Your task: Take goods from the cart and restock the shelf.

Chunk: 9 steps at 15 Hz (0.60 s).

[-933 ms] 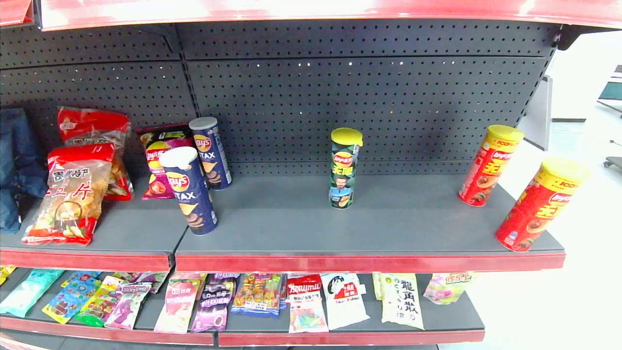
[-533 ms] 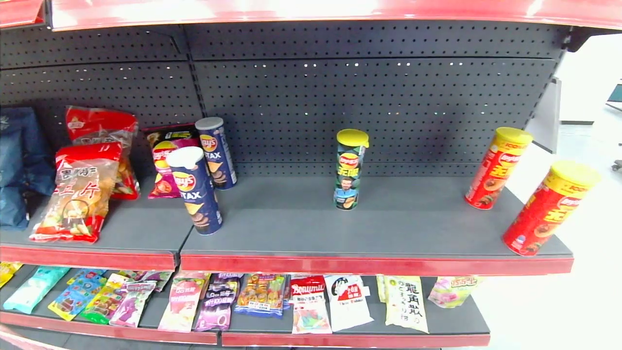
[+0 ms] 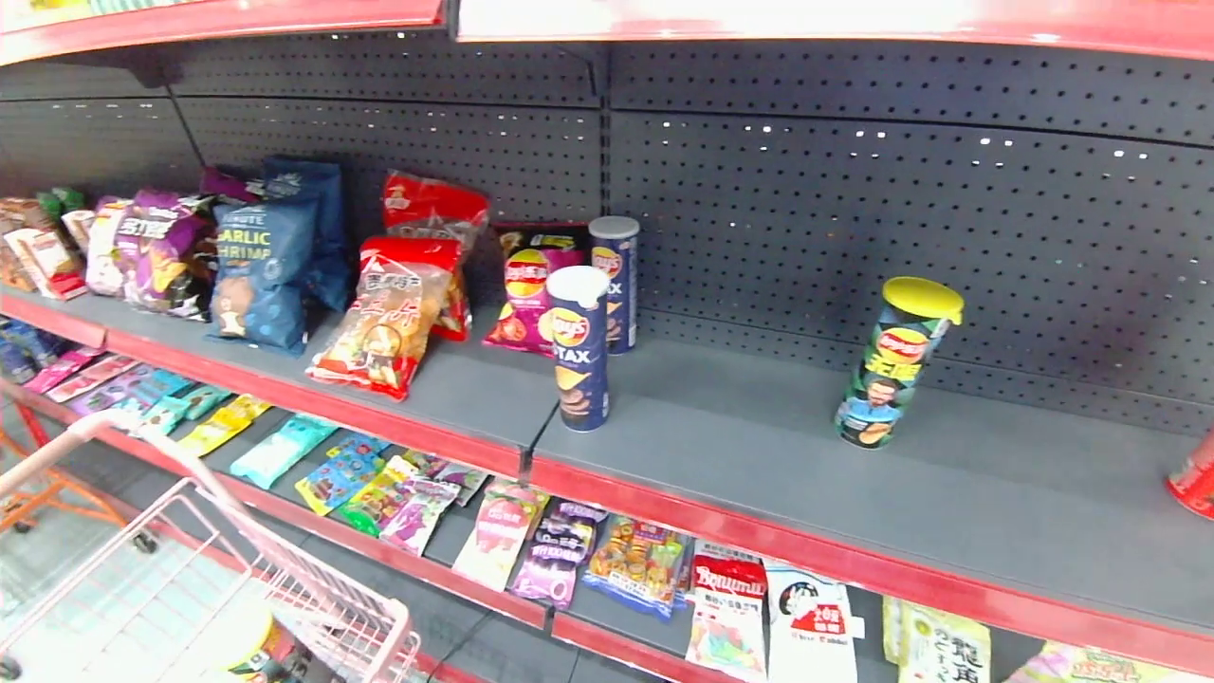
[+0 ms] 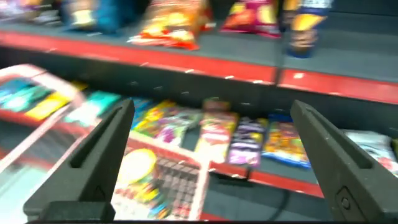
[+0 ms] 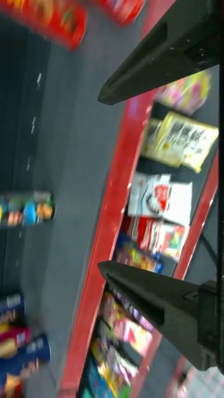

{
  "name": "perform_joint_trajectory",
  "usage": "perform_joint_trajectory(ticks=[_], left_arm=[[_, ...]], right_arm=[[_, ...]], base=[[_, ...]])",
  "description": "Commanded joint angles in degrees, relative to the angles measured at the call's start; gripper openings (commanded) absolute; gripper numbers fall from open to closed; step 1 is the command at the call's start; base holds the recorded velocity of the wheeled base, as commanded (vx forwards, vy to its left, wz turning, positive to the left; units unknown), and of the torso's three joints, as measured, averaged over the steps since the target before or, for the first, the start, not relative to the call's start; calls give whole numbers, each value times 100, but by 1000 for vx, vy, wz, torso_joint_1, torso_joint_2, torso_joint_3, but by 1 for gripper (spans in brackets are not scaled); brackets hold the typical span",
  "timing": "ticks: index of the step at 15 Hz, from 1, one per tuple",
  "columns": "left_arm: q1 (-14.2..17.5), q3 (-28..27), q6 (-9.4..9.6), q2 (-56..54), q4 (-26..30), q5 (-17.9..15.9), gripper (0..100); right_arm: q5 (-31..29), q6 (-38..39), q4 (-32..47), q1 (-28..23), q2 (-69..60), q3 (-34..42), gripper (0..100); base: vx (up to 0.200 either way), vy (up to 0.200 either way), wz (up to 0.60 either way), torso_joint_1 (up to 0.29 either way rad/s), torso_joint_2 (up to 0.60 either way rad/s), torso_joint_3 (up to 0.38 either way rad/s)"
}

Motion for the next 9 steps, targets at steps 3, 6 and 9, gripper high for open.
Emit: perform_joint_trajectory(ticks=[3, 6, 9], left_arm=[[5, 1, 2, -1, 0, -1, 100], [-4, 1, 11, -1, 0, -10, 100], [-13, -8, 81, 43, 0, -80, 100]], right_arm=[[2, -2, -1, 7, 7, 1, 100], [10, 7, -1, 7, 7, 1, 100], [19, 25, -1, 7, 7, 1, 100]], base=[[0, 0, 600, 4, 2, 1], [0, 0, 200, 2, 2, 2], [0, 0, 0, 0, 0, 0]])
